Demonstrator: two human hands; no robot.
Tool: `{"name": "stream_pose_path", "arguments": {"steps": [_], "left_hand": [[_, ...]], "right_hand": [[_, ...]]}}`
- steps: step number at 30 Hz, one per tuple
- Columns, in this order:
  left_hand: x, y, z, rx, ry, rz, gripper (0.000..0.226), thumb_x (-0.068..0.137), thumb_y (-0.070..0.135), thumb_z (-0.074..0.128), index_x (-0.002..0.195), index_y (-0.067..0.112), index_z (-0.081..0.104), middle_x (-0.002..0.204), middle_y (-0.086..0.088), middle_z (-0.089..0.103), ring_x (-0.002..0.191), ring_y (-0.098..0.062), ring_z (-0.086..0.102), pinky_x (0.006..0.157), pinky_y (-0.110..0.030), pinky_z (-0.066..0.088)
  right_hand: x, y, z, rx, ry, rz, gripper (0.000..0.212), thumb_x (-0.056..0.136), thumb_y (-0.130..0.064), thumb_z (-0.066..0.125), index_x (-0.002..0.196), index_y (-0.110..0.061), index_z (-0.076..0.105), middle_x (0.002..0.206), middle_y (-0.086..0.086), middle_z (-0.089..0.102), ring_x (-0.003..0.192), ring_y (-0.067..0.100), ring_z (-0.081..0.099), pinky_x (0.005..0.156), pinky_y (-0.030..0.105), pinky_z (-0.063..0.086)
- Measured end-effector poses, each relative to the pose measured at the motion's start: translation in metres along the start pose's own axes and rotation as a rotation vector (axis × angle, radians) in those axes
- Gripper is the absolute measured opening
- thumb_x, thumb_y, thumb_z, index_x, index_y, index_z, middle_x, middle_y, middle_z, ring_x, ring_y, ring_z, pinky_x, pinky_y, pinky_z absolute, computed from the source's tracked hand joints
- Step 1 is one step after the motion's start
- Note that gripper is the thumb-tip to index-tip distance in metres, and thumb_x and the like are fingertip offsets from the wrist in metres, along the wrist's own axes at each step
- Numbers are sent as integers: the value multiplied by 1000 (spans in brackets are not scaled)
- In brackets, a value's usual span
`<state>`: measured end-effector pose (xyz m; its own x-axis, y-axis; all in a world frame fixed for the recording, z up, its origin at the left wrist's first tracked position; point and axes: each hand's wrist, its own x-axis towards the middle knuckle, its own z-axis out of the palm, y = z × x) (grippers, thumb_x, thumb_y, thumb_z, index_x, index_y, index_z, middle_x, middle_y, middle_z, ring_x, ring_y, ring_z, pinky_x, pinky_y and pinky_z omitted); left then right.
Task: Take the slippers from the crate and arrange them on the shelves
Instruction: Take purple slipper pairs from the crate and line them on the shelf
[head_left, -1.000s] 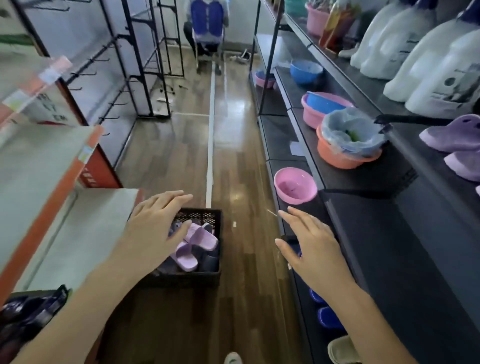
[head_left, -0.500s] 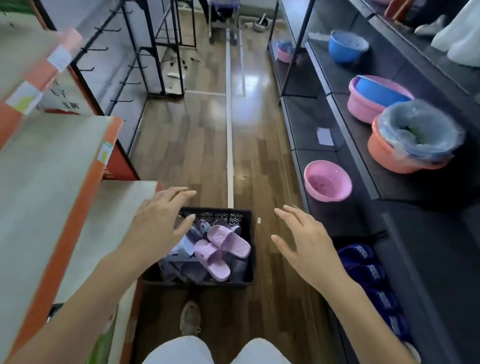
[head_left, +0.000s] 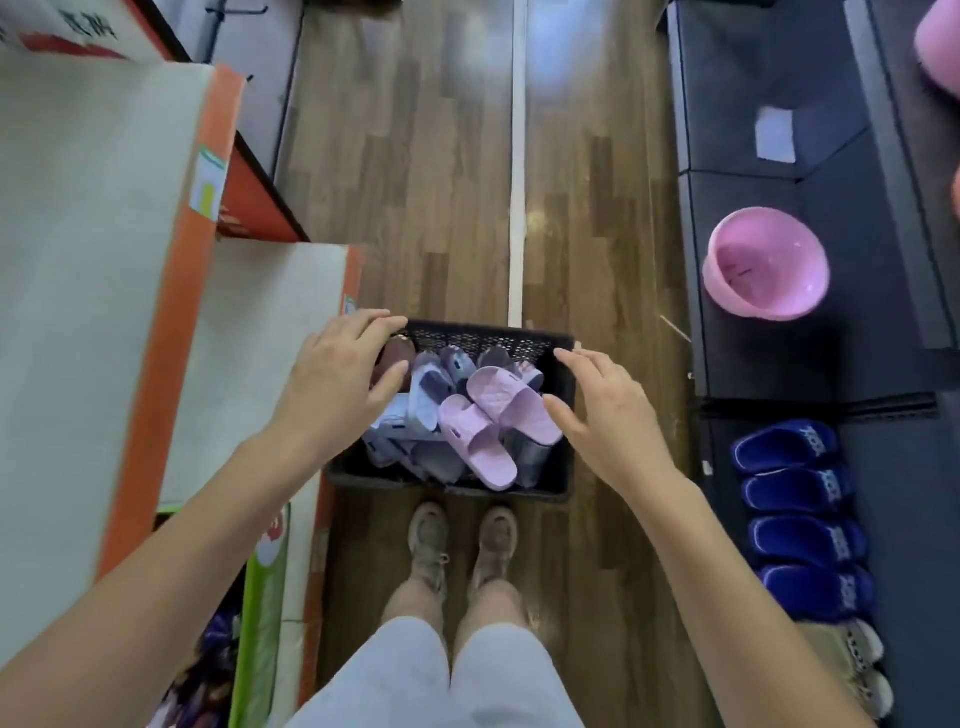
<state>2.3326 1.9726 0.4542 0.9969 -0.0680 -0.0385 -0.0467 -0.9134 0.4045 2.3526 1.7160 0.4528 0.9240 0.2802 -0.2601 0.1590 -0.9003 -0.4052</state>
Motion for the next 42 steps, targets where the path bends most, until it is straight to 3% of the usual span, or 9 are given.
{"name": "stream_pose_path", "arguments": {"steps": [5,12,21,25,32,35,37,42], "left_hand": [[38,-24,65,-5,-36,11,48,82,29,47,124,8,55,123,-11,58,112,-31,53,94,-43,40],[73,-66,179,21,-116,-25,49,81,28,46,123,4,56,119,-14,59,105,-35,55,87,-44,43],[67,-115,310,58,-342,2,48,83,28,50,124,3,54,117,-18,58,99,-38,58,81,-46,46],[56,-130,354,89,-497,-33,48,91,26,52,135,11,43,129,-10,50,113,-31,49,92,-40,38],[51,-136,393,75,-643,-97,48,95,33,44,139,16,36,135,-6,45,121,-26,44,97,-37,36],[43,-133,403,-25,-676,-157,46,95,33,46,136,15,40,135,-5,45,120,-25,46,95,-36,38],[33,-129,409,-96,-608,-248,41,93,32,49,128,12,46,127,-7,50,113,-26,49,89,-36,40],[14,-110,418,-452,-464,-728,40,88,32,60,118,8,51,120,-6,55,109,-24,53,88,-33,40]], "right_hand": [[54,45,69,36,-84,76,50,93,-30,52,140,-17,38,140,2,43,127,20,41,102,35,34],[117,125,188,-36,-259,188,50,93,-29,49,139,-14,36,135,11,46,120,29,46,96,41,41],[178,164,300,-74,-423,261,63,91,-49,49,141,-17,28,133,14,44,116,34,47,90,45,42],[181,168,329,-151,-318,317,67,86,-51,54,136,-11,33,129,16,40,114,32,44,91,42,40],[183,189,339,97,-291,460,59,81,-42,67,126,-14,41,121,14,44,103,32,52,83,42,46],[180,194,338,81,-243,449,51,83,-36,66,121,-12,43,119,12,43,97,31,54,73,36,42],[173,198,338,99,-228,478,46,85,-35,63,120,-13,44,118,10,44,93,28,54,71,34,42],[151,210,335,288,-174,618,46,86,-35,63,123,-14,45,122,8,45,86,19,47,70,30,37]]}}
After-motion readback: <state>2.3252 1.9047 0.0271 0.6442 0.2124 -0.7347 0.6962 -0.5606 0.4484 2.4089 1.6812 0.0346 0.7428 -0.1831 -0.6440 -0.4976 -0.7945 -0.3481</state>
